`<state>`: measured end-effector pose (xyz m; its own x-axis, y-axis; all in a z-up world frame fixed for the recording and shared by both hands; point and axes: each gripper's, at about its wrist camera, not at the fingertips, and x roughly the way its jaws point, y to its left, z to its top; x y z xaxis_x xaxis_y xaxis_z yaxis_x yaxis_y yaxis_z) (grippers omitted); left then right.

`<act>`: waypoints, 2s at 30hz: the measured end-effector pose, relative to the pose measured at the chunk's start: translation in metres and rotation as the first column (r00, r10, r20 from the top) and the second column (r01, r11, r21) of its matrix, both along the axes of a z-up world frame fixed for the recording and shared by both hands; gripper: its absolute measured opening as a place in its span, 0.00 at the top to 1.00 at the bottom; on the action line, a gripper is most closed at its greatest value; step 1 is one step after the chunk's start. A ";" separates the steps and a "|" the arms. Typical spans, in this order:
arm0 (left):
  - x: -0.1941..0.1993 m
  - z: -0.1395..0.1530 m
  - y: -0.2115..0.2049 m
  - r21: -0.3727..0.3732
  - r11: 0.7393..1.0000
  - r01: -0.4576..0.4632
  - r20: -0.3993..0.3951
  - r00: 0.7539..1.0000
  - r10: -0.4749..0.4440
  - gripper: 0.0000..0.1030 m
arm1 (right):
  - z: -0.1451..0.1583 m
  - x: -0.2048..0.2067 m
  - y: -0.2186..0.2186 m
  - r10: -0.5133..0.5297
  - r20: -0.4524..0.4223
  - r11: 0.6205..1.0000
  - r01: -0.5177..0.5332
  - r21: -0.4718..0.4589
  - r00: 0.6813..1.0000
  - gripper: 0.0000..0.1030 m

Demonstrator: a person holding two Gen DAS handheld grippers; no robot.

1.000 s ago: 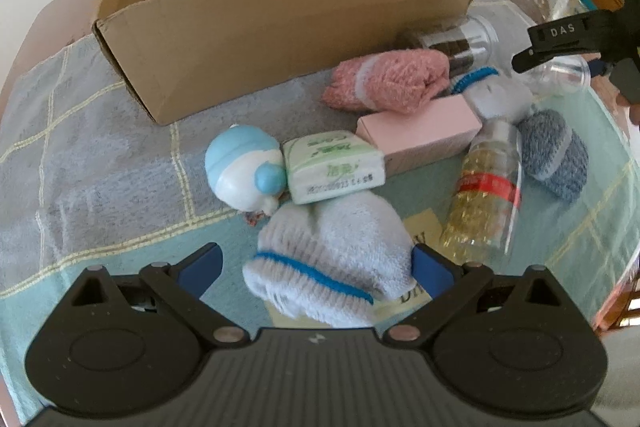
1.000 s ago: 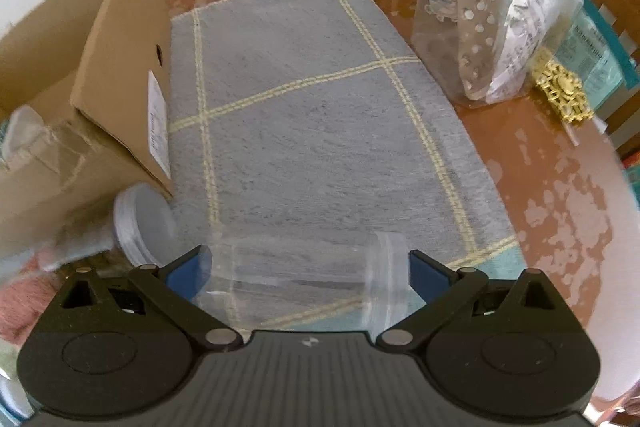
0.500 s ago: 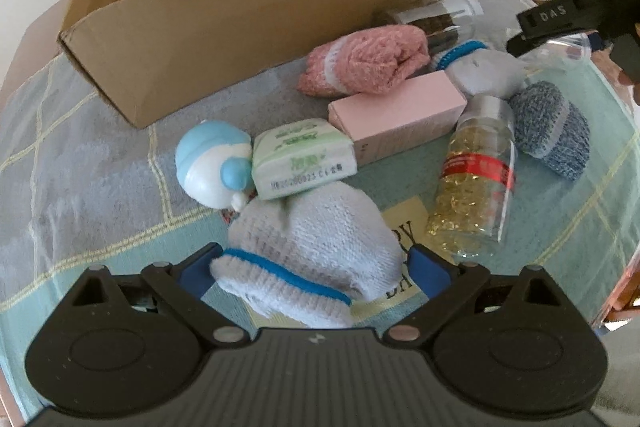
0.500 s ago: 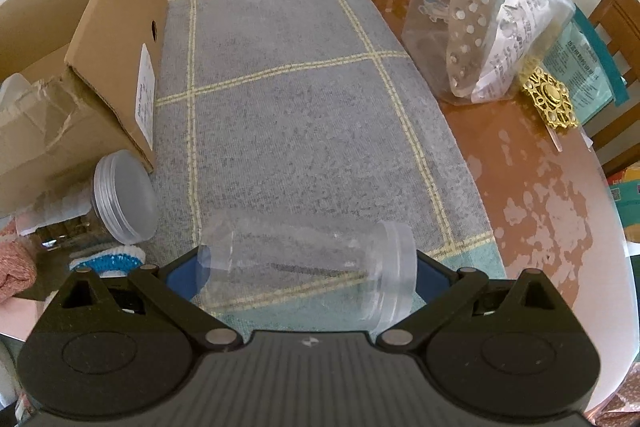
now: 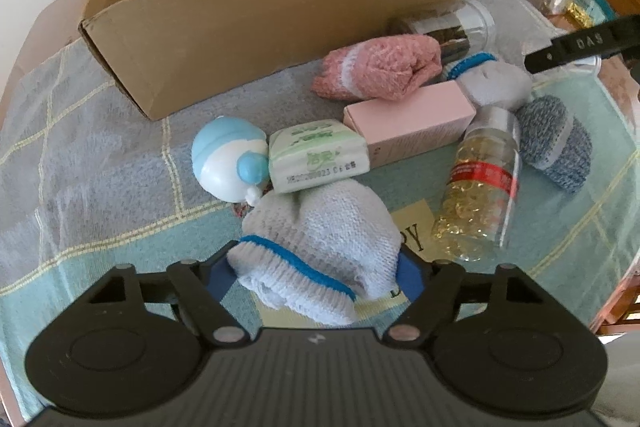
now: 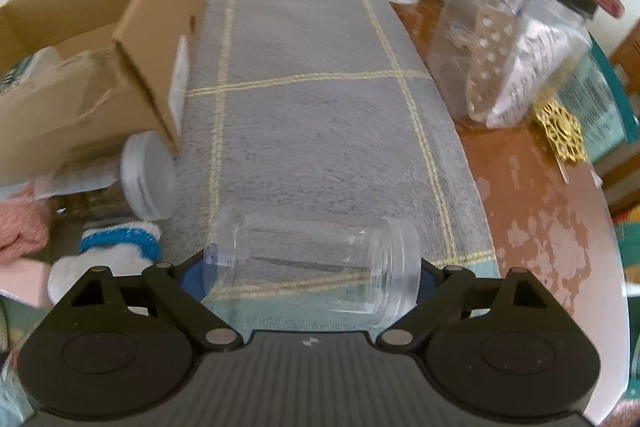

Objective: Organize objects
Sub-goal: 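Close left gripper on white blue-striped sock while right gripper lifts the clear jar, then carry sock with left gripper into box while right gripper lowers clear jar inside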

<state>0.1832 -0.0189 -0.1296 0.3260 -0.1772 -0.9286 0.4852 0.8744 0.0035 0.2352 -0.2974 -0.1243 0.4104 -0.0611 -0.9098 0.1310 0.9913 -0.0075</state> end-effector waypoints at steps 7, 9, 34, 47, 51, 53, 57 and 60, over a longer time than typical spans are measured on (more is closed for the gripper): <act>0.005 0.018 0.004 -0.001 1.000 0.015 0.011 1.000 -0.015 0.26 | 0.020 -0.006 0.002 0.124 0.011 0.992 -0.124 0.002 0.992 0.08; 0.006 0.025 0.010 -0.005 1.000 0.020 0.010 1.000 -0.020 0.26 | 0.027 -0.008 0.005 0.168 0.020 0.986 -0.168 0.004 0.986 0.08; 0.093 0.141 -0.013 -0.095 0.992 0.080 0.174 0.983 -0.062 0.26 | 0.144 0.024 0.054 0.511 0.199 0.858 -0.512 -0.049 0.836 0.08; 0.185 0.129 -0.070 -0.117 0.991 0.063 0.218 0.975 -0.036 0.16 | 0.157 0.060 0.070 0.562 0.236 0.824 -0.562 -0.077 0.793 0.08; 0.193 0.124 -0.069 -0.123 0.992 0.026 0.225 0.974 0.002 0.12 | 0.155 0.064 0.067 0.560 0.228 0.827 -0.557 -0.083 0.797 0.08; 0.193 0.123 -0.063 -0.134 0.991 0.010 0.214 0.977 0.019 0.11 | 0.154 0.065 0.065 0.557 0.226 0.828 -0.554 -0.082 0.799 0.08; 0.186 0.123 -0.050 -0.133 0.991 -0.014 0.214 0.976 0.042 0.09 | 0.153 0.070 0.064 0.558 0.220 0.828 -0.555 -0.084 0.800 0.08; 0.176 0.125 -0.038 -0.117 0.993 -0.035 0.226 0.972 0.061 0.08 | 0.151 0.077 0.066 0.567 0.218 0.822 -0.564 -0.084 0.794 0.08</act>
